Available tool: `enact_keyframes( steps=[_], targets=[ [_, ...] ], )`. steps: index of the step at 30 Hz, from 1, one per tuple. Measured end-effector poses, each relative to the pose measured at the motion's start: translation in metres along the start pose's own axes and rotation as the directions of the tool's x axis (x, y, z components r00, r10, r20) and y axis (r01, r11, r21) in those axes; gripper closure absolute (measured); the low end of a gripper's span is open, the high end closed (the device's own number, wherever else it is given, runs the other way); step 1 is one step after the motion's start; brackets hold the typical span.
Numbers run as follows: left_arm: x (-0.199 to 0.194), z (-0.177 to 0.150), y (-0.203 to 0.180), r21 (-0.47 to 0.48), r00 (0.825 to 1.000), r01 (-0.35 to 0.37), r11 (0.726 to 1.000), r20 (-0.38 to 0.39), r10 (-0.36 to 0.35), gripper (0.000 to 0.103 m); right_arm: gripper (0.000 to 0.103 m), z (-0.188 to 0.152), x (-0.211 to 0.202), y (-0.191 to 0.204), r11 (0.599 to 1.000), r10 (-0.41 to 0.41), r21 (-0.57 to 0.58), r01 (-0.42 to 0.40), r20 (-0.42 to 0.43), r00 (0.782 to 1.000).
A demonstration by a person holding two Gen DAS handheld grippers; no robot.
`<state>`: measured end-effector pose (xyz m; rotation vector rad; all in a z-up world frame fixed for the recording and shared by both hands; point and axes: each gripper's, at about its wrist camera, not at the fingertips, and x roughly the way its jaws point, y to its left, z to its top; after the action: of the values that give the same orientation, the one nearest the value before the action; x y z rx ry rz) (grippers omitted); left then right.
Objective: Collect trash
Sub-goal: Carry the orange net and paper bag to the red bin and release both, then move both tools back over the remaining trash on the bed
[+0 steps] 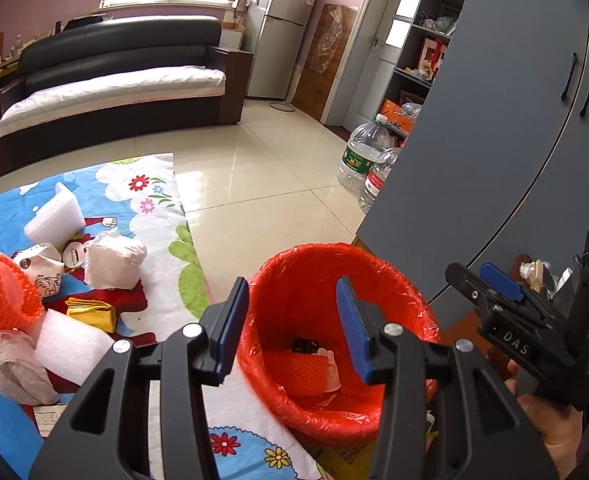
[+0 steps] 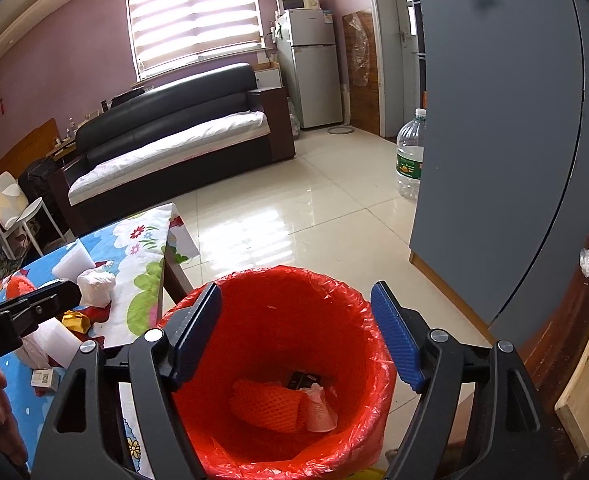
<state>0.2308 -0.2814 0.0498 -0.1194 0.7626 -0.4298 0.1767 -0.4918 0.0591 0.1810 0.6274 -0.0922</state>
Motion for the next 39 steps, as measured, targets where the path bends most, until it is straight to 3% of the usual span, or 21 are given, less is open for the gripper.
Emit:
enact_keyframes(
  steps=[15,39],
  targets=[
    [-0.033,-0.007,0.05,-0.056,0.998,-0.06,0.997,0.031,0.062,0.059,0.018,0.004,0.0,0.035,0.997,0.06,-0.056,-0.058,0.03,0.998],
    [-0.092,-0.027,0.168,-0.192,0.976,-0.2,0.961,0.051,0.214,0.059,0.018,0.004,0.015,0.129,0.969,0.192,-0.157,-0.19,-0.002,0.981]
  ],
)
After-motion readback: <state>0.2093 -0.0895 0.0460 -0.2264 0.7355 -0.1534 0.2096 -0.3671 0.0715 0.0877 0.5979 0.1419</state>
